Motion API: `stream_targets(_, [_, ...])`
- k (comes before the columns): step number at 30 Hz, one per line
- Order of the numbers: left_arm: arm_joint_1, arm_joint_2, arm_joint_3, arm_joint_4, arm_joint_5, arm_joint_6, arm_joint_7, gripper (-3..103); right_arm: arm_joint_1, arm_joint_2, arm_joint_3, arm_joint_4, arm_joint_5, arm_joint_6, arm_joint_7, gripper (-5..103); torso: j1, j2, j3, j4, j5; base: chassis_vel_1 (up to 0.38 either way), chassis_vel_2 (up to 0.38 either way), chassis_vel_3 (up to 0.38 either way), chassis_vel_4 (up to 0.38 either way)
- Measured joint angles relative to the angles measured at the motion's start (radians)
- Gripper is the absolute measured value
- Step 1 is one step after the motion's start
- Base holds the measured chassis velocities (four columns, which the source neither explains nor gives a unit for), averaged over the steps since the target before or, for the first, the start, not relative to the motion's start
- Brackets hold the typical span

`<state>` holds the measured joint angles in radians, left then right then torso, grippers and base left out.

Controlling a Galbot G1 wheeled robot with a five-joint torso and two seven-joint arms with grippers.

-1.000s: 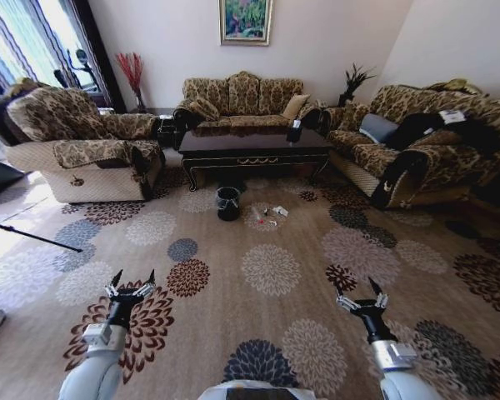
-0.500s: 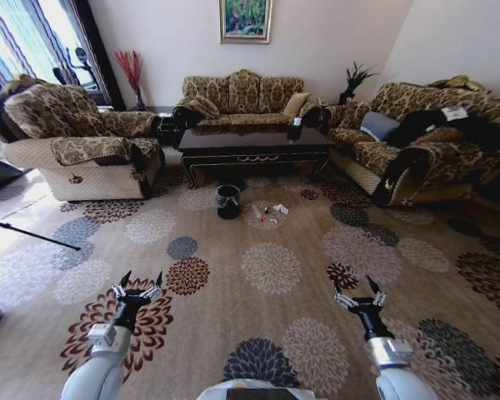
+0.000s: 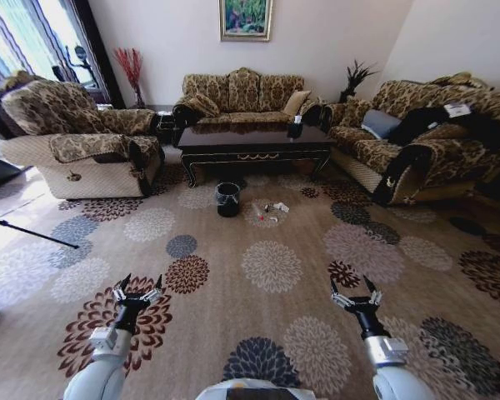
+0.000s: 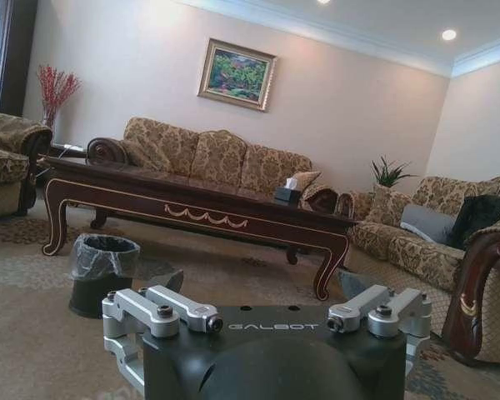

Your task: Move to the front of the table and pick up the trash from the floor, then place it into the trash bin.

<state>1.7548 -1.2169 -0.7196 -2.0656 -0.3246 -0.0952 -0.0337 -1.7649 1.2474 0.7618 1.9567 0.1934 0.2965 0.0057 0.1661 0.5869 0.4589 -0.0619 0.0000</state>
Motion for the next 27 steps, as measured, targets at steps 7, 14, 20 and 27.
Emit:
stream_targets(7, [-0.001,0.0,0.004,0.001,0.0,0.0,0.001,100,-0.003,0.007,0.0,-0.003,-0.004,0.005,-0.002,100,-0.01,-0.026,-0.016,0.0,0.0,0.0,0.0,0.0,0.0])
stream_targets(14, [0.002,-0.001,0.006,0.004,0.003,-0.005,0.001,100,-0.01,0.016,0.003,0.002,-0.008,0.006,-0.002,100,-0.024,-0.058,-0.035,0.0,0.0,0.0,0.0,0.0,0.0])
stream_targets(20, [0.014,-0.003,0.005,0.004,0.004,-0.008,0.001,100,-0.02,0.024,0.011,0.003,-0.012,0.014,-0.005,100,-0.034,-0.085,-0.05,0.0,0.0,0.0,0.0,0.0,0.0])
stream_targets(27, [0.012,-0.003,0.008,0.006,0.006,-0.009,0.001,100,-0.021,0.027,0.016,0.002,-0.013,0.017,-0.006,100,-0.042,-0.109,-0.066,0.0,0.0,0.0,0.0,0.0,0.0])
